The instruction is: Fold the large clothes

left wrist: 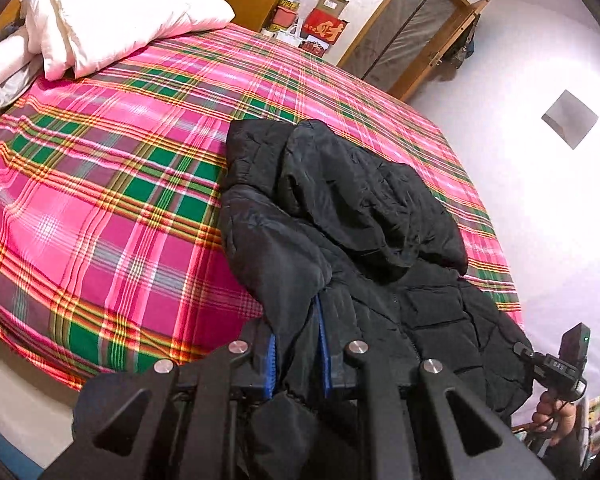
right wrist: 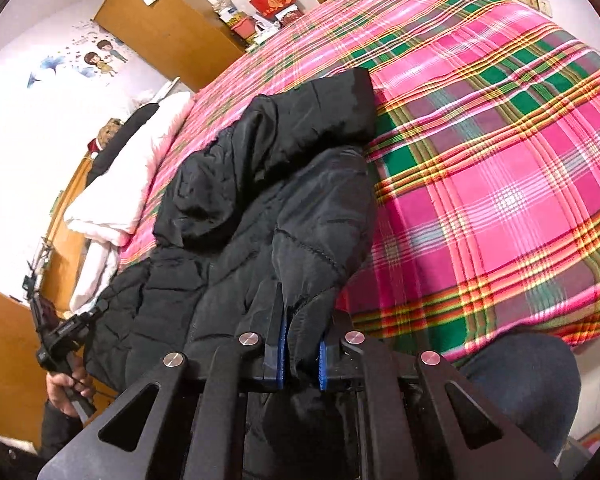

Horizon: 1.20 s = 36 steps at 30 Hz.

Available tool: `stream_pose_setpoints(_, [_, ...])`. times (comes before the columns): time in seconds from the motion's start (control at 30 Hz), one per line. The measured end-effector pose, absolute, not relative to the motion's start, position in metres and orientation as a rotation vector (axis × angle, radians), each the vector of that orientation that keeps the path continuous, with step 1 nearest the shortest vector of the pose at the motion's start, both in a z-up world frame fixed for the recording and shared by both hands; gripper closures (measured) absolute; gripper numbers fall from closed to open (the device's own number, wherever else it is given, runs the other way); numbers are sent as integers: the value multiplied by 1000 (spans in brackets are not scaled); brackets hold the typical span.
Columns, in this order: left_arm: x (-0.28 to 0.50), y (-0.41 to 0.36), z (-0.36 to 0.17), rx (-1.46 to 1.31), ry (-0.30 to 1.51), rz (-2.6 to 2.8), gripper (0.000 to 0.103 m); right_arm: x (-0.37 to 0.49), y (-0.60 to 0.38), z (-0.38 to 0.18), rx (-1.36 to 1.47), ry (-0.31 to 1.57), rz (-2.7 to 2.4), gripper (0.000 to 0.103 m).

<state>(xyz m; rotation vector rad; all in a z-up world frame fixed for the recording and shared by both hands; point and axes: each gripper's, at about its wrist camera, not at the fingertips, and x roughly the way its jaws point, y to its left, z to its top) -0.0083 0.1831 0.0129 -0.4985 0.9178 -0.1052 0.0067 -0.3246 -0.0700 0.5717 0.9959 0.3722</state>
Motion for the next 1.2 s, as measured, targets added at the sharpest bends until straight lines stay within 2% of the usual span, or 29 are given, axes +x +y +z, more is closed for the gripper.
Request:
stream_pose_setpoints(0.27, [16,186,35,-556,875,-152,86,24,-324,-48,632,941,448,92])
stream_pose_setpoints(0.63, [115,210,63,-715,796,-176,86,136,-329,-10,710,850,444,92])
stream_pose_setpoints(0.97, [229,233,10,-819,831,-51,84,277,-324,-47,785,991,320,91])
stream_pose_setpoints(1.2, [270,246,-46,-951,839,-34,70,329,-321,-103,892,1105,230,80])
